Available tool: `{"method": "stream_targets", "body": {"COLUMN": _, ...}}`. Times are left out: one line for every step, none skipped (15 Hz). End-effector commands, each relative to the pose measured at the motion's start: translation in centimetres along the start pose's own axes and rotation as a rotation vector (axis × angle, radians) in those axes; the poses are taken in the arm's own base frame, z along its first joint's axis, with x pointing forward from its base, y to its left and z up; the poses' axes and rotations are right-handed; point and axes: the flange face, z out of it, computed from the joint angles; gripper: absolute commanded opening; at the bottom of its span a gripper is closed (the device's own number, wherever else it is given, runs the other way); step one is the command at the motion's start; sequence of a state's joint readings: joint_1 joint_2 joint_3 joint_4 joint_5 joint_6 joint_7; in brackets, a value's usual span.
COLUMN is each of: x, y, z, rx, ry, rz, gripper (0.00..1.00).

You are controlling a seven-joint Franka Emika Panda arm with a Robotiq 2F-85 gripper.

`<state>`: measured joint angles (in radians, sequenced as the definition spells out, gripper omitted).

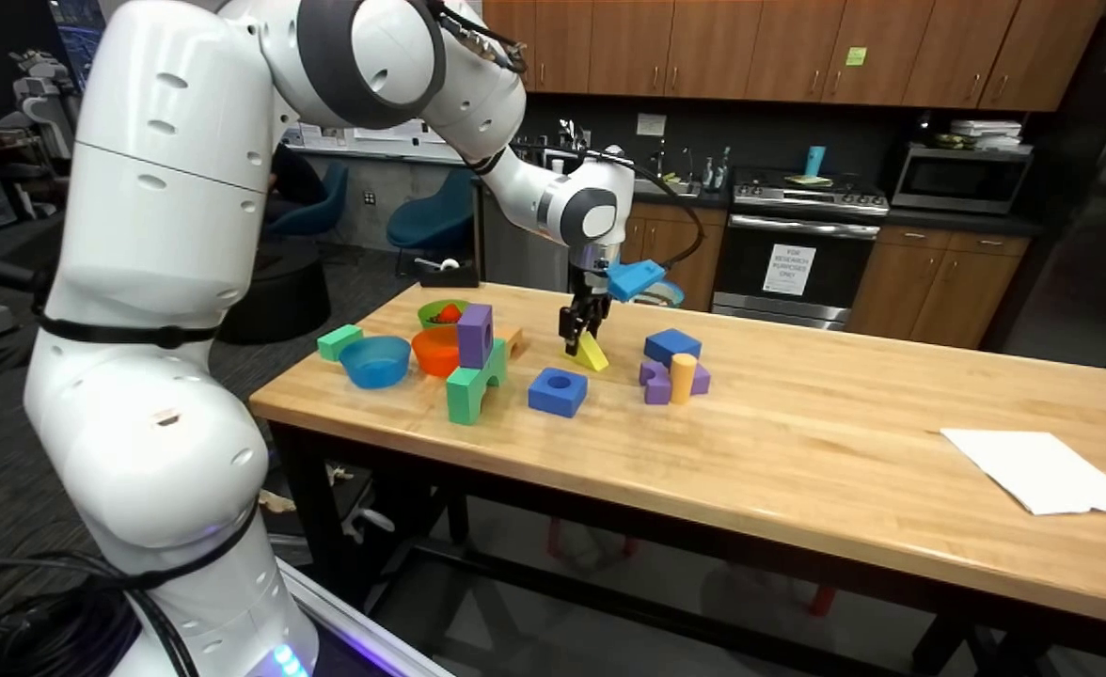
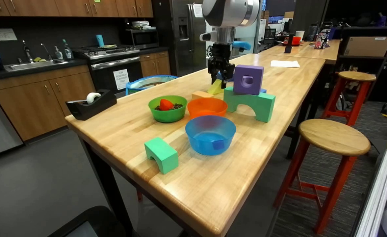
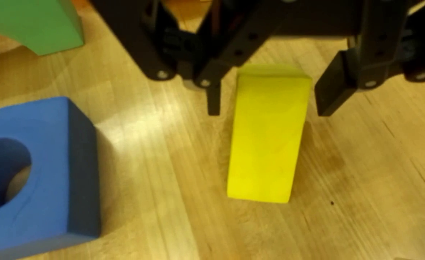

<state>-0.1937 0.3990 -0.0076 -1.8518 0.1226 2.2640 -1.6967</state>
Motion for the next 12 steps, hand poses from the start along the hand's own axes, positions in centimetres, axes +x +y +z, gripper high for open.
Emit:
{"method": "stream_targets", "body": {"x": -0.1, "y": 0.6, "z": -0.6, "rx": -0.005, "ry": 0.023, "rz": 0.003, "gripper": 0.38}}
{"method": "stream_targets", "body": {"x": 0.0, "y": 0.7, "z": -0.8, "rx": -0.007, "ry": 0.021, "rz": 0.002, "gripper": 0.29}}
{"method": "stream_targets", "body": {"x": 0.0, "y": 0.7, "z": -0.9, "rx": -0.009, "ry": 0.020, "rz": 0.002, "gripper": 0.22}}
{"method": "stream_targets", "body": {"x": 0.1, "y": 0.7, "z": -0.9, "rx": -0.011, "ry": 0.015, "rz": 0.005, "gripper": 0.16}}
{"method": "stream_targets", "body": {"x": 0.2, "y": 0.6, "z": -1.1, "rx": -0.010, "ry": 0.014, "rz": 0.008, "gripper": 0.16}}
{"method": "stream_targets", "body": {"x": 0.4, "y": 0.5, "z": -1.3, "rx": -0.011, "ry": 0.010, "rz": 0.005, "gripper": 0.16}}
{"method": "stream_targets", "body": {"x": 0.6, "y": 0.4, "z": -1.7, "rx": -0.013, "ry": 0.003, "rz": 0.005, "gripper": 0.16}}
{"method": "stream_targets", "body": {"x": 0.9, "y": 0.2, "z": -2.1, "rx": -0.011, "ry": 0.000, "rz": 0.013, "gripper": 0.16}}
{"method": "stream_targets", "body": {"x": 1.1, "y": 0.0, "z": -2.5, "rx": -0.013, "ry": -0.001, "rz": 0.015, "gripper": 0.16}}
{"method": "stream_targets", "body": {"x": 1.4, "y": -0.2, "z": -3.1, "rx": -0.014, "ry": -0.001, "rz": 0.023, "gripper": 0.16}}
{"method": "stream_targets", "body": {"x": 1.7, "y": -0.5, "z": -3.6, "rx": -0.015, "ry": 0.000, "rz": 0.032, "gripper": 0.16}}
{"method": "stream_targets", "body": {"x": 2.1, "y": -0.8, "z": -4.2, "rx": -0.023, "ry": -0.001, "rz": 0.036, "gripper": 0.16}}
